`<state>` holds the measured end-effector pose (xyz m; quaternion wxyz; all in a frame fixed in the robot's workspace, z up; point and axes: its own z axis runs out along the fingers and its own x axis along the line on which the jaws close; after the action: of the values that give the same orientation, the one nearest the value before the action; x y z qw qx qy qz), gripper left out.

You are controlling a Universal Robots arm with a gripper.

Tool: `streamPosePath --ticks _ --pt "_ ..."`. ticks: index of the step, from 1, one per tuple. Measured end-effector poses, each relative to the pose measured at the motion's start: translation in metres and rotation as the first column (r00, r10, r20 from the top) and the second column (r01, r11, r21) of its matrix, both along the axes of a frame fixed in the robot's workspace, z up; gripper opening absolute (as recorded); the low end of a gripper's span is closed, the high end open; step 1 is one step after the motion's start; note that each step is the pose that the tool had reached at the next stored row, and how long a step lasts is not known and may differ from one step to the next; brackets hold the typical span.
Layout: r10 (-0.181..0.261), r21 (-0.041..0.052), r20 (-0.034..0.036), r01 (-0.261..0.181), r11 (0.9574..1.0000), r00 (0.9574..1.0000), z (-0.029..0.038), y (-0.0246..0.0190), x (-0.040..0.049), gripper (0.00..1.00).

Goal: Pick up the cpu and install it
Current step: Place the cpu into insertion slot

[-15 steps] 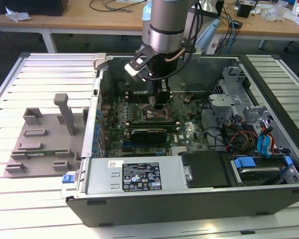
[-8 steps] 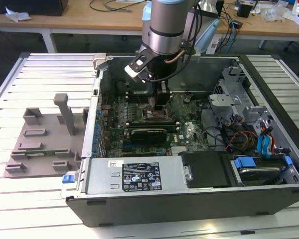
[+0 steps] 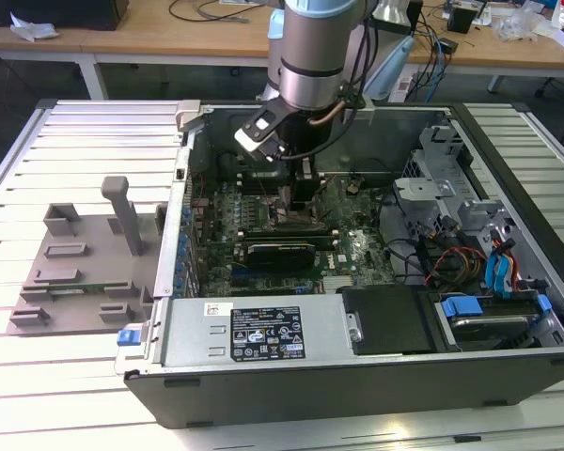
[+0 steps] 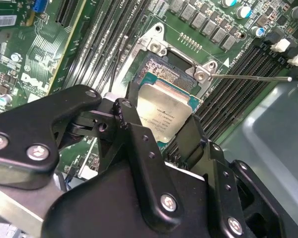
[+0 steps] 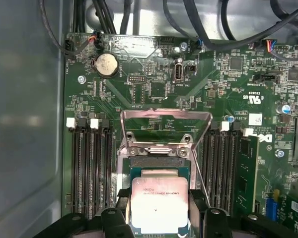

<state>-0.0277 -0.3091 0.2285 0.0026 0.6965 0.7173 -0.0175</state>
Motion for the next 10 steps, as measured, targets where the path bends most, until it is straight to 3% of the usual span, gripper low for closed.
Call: streamPosePath --ticks 10 --pt "0.000 0.0001 0.0000 0.000 1.0000 1.0000 -0.0087 0.0000 0.0000 0.55"
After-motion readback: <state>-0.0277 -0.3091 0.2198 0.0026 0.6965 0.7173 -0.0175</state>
